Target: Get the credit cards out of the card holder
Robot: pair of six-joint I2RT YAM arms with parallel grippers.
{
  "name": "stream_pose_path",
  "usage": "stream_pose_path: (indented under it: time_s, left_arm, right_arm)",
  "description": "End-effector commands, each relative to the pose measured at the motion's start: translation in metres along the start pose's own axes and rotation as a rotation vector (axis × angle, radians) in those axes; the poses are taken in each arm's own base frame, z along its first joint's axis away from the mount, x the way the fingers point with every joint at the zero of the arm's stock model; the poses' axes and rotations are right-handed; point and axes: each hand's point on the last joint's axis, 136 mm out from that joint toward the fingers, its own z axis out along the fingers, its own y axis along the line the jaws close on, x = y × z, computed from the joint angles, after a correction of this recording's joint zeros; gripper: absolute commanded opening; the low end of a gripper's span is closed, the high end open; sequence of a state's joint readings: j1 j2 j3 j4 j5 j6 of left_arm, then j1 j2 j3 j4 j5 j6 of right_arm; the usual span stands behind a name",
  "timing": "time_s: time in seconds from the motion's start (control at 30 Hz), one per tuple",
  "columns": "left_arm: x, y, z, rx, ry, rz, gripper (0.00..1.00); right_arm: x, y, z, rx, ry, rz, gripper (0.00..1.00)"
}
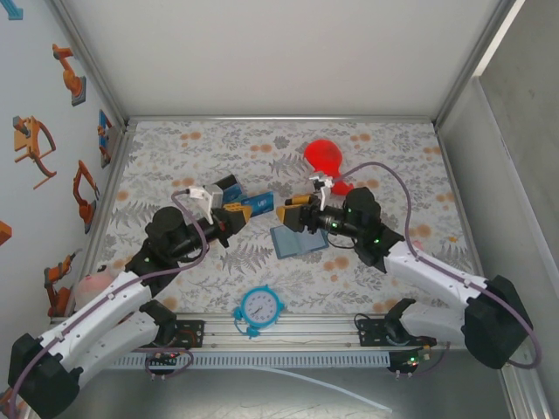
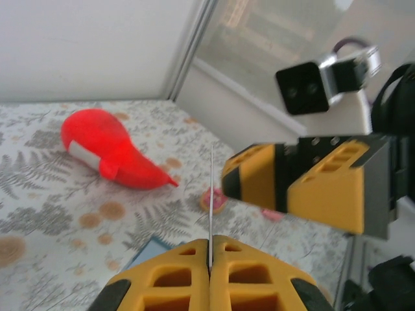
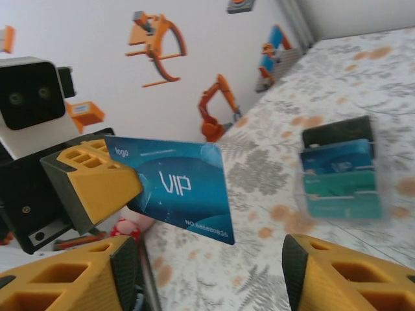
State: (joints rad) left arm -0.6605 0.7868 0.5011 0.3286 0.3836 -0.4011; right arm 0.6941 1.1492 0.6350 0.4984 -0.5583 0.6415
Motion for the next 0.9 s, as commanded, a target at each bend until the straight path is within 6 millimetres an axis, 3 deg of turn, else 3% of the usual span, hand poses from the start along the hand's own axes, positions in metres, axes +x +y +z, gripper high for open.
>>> stream_pose_path:
  time_s: [0.0,0.2,0.47,0.57,0.63,0.7,0.87]
  left_arm:
    - [-0.026,-0.021,0.000,0.101,-0.100,-0.053,0.00]
    - [-0.027,-0.029,0.004,0.153,-0.091,-0.070,0.00]
    - [-0.027,-0.039,0.006,0.209,-0.077,-0.066,0.00]
    - [-0.026,-0.041,0.006,0.221,-0.070,-0.066,0.00]
    - [-0.025,-0.042,0.006,0.225,-0.064,-0.069,0.00]
    - [-0.024,-0.042,0.006,0.224,-0.054,-0.070,0.08]
    - [-0.024,-0.048,0.001,0.204,0.019,-0.010,0.49]
  right_arm:
    - [-0.021,0.033,0.003,-0.165,-0.049,-0.030,0.60]
    - [-0.025,0.042,0.007,-0.226,-0.043,-0.057,0.55]
    - [-0.030,0.049,0.004,-0.243,-0.063,-0.098,0.39]
    - [-0.031,0.052,0.003,-0.249,-0.065,-0.112,0.29]
    - [-0.031,0.053,0.001,-0.252,-0.068,-0.123,0.11]
    - [-0.031,0.055,-0.002,-0.252,-0.073,-0.137,0.00]
    - [-0.024,0.056,-0.009,-0.235,-0.057,-0.170,0.00]
